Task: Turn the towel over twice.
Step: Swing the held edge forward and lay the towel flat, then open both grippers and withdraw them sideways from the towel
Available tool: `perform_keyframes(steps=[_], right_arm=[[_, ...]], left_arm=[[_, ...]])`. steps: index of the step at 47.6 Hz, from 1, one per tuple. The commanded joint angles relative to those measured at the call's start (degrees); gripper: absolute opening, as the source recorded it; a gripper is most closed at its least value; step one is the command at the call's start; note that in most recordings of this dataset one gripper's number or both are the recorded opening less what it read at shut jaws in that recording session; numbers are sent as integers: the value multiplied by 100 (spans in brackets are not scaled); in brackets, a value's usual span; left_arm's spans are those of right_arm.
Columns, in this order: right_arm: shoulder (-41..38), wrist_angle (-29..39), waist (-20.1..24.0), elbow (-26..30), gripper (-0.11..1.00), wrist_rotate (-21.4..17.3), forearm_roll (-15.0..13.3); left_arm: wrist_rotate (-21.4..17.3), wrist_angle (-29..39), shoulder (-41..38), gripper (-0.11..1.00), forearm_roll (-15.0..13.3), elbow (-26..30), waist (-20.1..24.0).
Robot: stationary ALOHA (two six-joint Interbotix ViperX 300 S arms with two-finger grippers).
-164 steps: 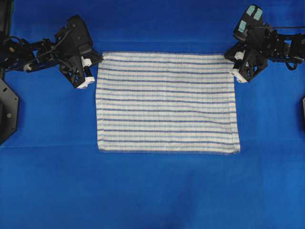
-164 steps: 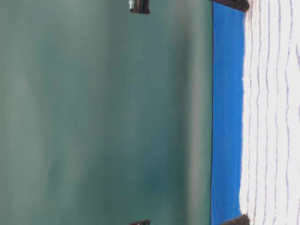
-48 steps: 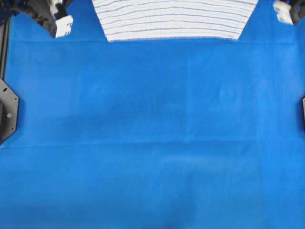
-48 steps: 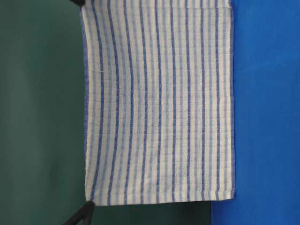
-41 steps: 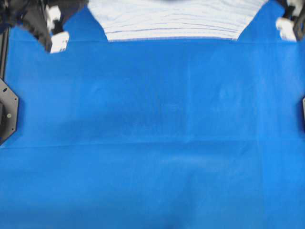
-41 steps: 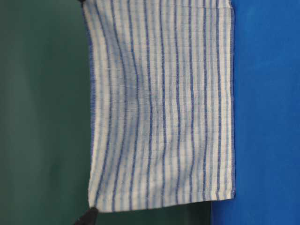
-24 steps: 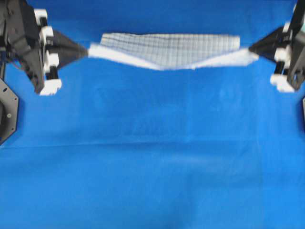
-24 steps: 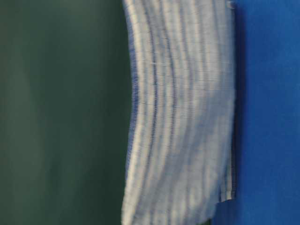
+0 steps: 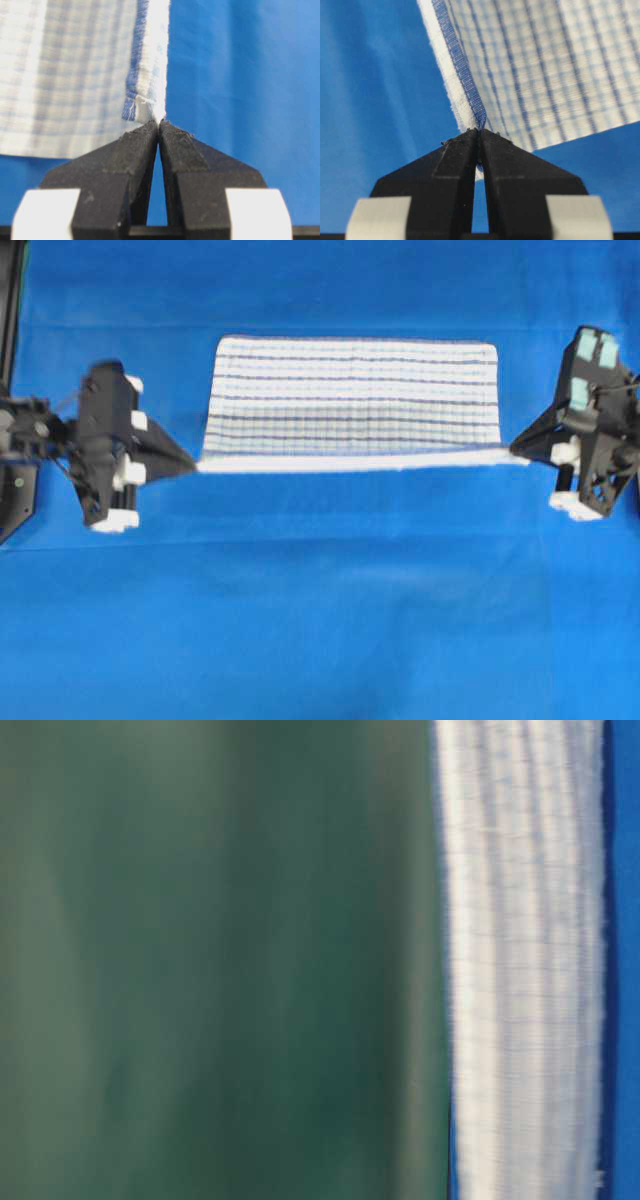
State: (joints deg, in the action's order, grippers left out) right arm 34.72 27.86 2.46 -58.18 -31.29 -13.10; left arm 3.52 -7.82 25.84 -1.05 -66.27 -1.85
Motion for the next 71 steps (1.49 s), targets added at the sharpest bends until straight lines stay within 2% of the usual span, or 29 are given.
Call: perform_keyframes(steps=[1,9,19,31,49,52,58,62,64,68,71], right_arm=[[-158,-316,176,-18,5,-105,0],[-668,-1037,527,-211,5,-519,9],[-1371,-1556,932,-229,5,-888,9],[-1758,-1661,1301,-176,5,-1151,9],[-1784,-1529,1318,-167,5,-1266,9],[-1784,-1547,1318,-158,5,-1274,9],[-1802,-1547,1318,-123,7,-1274,9],[-1819,-1529,1318,-79,28,-1274,9],[-1819,-1521,1318,-53,43,-1274,9],[-1775,-1477,1327,9,64,-1266,-9],[-1723,-1371,1327,70,67,-1230,-18]], left_arm=[[132,-141,-387,2,0,70,-272],[360,-167,-1090,2,0,255,-650],[369,-220,-1556,2,-9,501,-932],[378,-220,-1670,2,0,554,-1063],[369,-211,-1679,3,-9,589,-1063],[369,-211,-1696,8,0,606,-1063],[360,-132,-1705,41,-9,633,-1063],[343,-26,-1661,67,-9,633,-1063],[343,62,-1626,75,-9,642,-1063],[325,264,-1503,72,-9,694,-1063],[316,439,-1345,69,-9,729,-1046]])
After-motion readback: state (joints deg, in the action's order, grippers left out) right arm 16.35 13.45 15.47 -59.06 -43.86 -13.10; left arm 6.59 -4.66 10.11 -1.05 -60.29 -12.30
